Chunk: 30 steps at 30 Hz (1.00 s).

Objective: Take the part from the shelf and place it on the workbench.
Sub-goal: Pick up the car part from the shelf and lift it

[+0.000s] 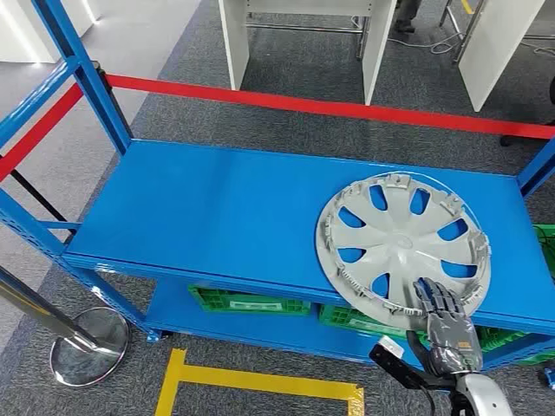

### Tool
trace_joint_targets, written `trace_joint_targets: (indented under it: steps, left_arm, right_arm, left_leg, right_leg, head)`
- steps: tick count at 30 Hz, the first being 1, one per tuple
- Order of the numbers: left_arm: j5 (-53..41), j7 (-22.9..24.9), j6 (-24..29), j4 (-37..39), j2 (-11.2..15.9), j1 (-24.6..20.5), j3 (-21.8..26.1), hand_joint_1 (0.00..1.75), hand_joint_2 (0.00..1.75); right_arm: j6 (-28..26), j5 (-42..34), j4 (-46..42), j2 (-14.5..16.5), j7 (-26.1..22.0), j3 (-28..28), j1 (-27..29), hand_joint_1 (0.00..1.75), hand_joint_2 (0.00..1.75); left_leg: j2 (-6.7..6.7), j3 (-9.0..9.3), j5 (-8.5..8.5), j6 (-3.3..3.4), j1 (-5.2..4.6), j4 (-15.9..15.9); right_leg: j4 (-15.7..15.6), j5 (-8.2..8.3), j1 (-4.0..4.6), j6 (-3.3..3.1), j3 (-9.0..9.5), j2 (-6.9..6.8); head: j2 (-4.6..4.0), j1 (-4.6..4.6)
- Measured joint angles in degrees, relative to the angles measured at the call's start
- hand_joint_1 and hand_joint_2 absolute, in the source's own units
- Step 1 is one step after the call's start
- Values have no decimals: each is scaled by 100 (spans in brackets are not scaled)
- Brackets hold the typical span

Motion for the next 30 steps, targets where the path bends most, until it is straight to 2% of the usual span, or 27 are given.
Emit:
trace_joint_targets:
  steps: [1,2,5,6,30]
  left_arm:
    - [0,0,-2,0,0,0,0,0,0]
    - [-1,0,-5,0,1,0,1,0,0]
    - [-11,-7,-16,0,3,0,3,0,0]
    - [-15,-13,-17,0,3,0,3,0,0]
    - [-97,-65,19,0,-14,-3,132,0,0]
  right_arm:
    - [0,-1,0,-2,1,0,1,0,175]
    - [1,-1,-1,-3,3,0,1,13,175]
    - [-6,17,-1,-6,10,0,2,144,175]
    - [-17,38,-2,-6,11,0,3,175,175]
    - [-316,266,-89,-23,-1,-27,41,175,175]
  left_leg:
    - [0,0,0,0,0,0]
    - [0,0,0,1,0,0]
    - [0,0,-2,4,0,0]
    - [0,0,-3,5,0,0]
    - [1,3,-5,8,0,1]
  right_leg:
    - [0,0,0,0,1,0]
    - [-1,0,0,0,1,0]
    - [-5,0,0,0,4,0]
    - [-6,0,0,0,4,0]
    - [-10,0,1,1,9,3]
  head:
    - [0,0]
    - [0,1]
    - [0,0]
    - [0,-1]
    - [0,0]
